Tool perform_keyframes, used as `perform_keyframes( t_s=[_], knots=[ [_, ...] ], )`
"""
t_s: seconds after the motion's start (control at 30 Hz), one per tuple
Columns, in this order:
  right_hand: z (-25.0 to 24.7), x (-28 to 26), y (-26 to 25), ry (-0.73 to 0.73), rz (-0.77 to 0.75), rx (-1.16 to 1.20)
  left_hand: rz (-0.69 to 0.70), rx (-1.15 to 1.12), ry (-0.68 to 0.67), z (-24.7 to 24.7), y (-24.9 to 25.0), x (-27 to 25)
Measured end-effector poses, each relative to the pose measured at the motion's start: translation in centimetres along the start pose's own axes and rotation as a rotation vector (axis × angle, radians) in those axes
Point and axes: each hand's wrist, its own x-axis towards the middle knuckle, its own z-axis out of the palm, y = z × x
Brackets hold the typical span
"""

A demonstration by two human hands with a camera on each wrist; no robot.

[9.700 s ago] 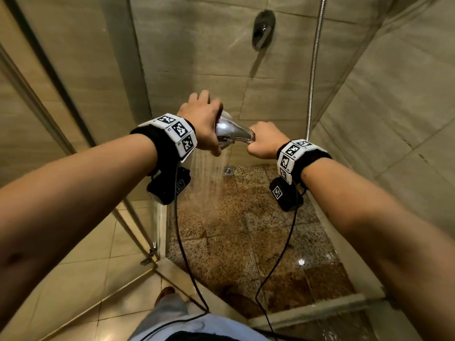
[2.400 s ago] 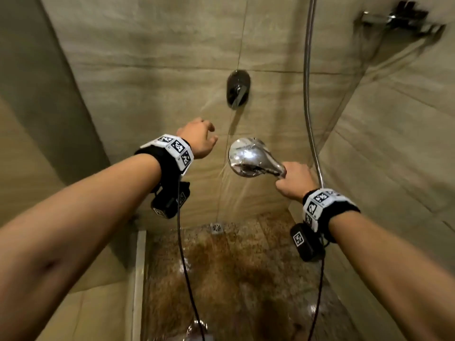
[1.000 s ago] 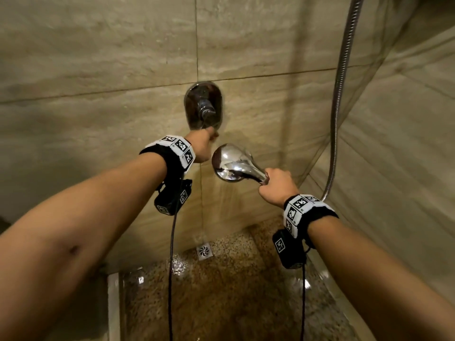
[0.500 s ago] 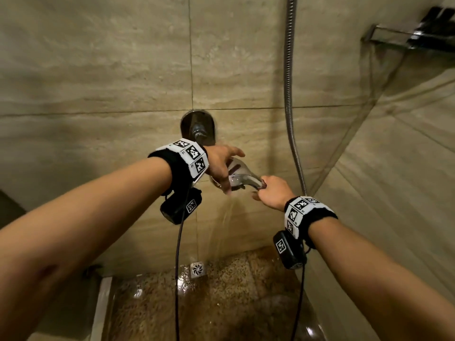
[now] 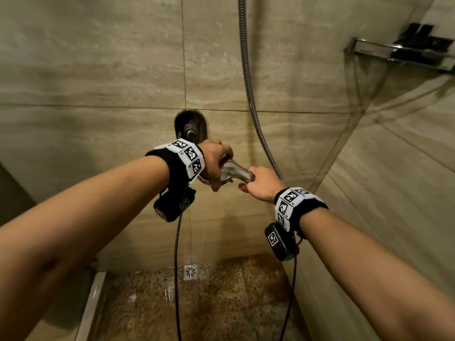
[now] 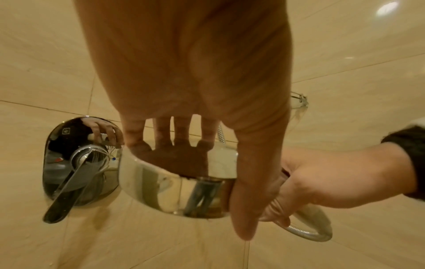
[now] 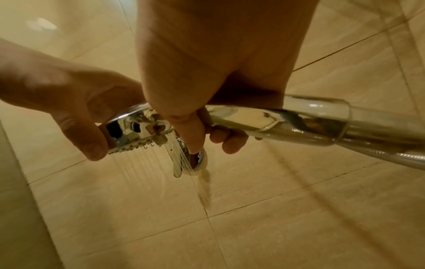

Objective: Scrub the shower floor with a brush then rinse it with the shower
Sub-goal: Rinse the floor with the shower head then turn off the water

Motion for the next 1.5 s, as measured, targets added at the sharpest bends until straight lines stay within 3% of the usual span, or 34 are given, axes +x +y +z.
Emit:
perform_keyframes(
  t_s=[0.2, 0.63, 1.0, 1.5],
  knots=[
    [-0.7, -0.7, -0.6, 0.044, -0.066, -0.084, -0.019, 0.047, 0.074, -1.0, 0.7, -1.3],
    [-4.1, -1.8, -4.4, 0.161, -0.333, -0.275, -0.099, -0.108, 0.14, -4.6, 1.4, -4.3],
    [-1.9, -2.1, -6.3, 0.085, -0.363, -0.276, -0.143, -0.251, 0.092, -3.9, -1.3, -7.5],
    [4.8, -3.1, -6.5, -0.072, -0.418, -0.309, -0.316, -0.296, 0.002, 2.9, -3.7, -9.5]
  ],
)
